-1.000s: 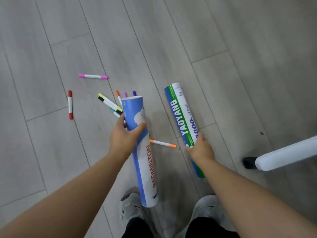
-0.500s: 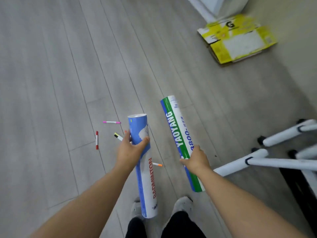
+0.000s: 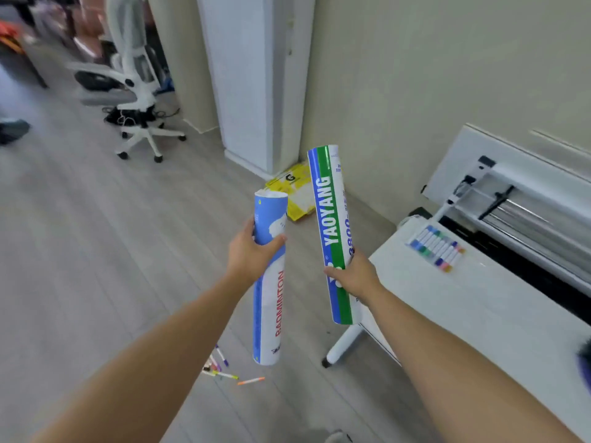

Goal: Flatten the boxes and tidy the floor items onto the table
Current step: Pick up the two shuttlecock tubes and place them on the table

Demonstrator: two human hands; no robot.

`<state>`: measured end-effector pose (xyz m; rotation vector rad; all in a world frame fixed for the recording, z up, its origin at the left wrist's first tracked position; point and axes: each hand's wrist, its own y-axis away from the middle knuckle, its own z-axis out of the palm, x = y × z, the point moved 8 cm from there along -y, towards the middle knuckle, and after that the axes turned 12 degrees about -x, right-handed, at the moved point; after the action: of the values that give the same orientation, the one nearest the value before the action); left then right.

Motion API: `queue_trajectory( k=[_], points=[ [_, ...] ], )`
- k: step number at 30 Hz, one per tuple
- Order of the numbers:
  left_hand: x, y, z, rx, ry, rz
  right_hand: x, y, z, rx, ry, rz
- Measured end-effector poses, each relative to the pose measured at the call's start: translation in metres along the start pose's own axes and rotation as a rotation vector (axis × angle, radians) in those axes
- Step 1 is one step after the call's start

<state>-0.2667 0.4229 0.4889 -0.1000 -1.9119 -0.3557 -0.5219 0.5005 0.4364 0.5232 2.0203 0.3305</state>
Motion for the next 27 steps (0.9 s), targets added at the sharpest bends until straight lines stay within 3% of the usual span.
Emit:
queue_trajectory(
  k=[5, 12, 20, 27],
  points=[
    [0.124, 0.002, 0.080, -0.107, -0.038, 0.168, 0.007, 0.067, -0.130, 0.186, -0.203, -0.097],
    [0.237, 0.002, 0.286, -0.319, -0.035, 0.300, 0.078, 0.130, -0.318, 0.456, -0.414, -0.182],
    [0.288, 0.020, 0.503, -0.513, -0.072, 0.263, 0.213, 0.139, -0.487, 0.556, -0.512, -0.106],
    [0.303, 0.023, 0.600, -0.616, -0.061, 0.260, 0.284, 0.134, -0.568, 0.610, -0.461, -0.047]
  ],
)
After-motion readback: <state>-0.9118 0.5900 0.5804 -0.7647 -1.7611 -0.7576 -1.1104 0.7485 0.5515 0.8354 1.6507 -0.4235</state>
